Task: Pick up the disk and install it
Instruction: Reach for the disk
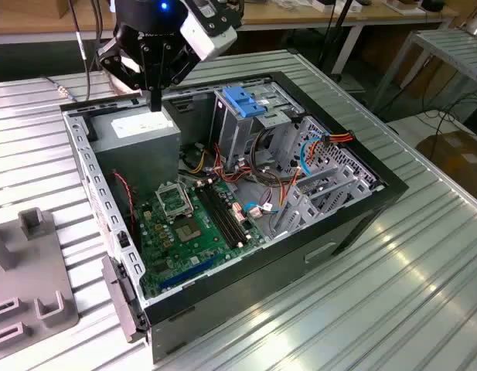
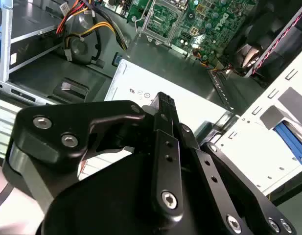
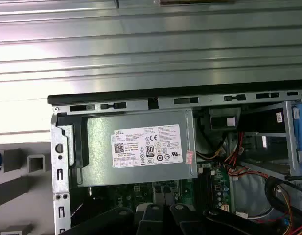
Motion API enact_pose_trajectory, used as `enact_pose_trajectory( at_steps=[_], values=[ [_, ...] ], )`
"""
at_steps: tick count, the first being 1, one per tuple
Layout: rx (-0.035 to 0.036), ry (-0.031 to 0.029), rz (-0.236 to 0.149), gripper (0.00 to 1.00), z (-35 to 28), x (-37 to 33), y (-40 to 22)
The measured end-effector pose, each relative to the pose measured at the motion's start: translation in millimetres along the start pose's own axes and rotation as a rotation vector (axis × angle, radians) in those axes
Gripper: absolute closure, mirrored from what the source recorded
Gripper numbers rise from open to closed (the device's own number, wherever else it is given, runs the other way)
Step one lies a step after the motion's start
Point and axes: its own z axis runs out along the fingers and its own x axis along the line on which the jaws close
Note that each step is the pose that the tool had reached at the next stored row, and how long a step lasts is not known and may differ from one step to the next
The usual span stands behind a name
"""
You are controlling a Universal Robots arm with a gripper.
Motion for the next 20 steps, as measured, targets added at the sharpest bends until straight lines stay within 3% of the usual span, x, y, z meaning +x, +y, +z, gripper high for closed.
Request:
enact_pose_trajectory(
  at_steps=[17, 20],
  values=[
    [0.0, 0.0, 0.0, 0.9, -0.7, 22.9, -1.7],
    [0.0, 0.0, 0.0, 0.9, -0.8, 30.1, -2.3]
  ],
)
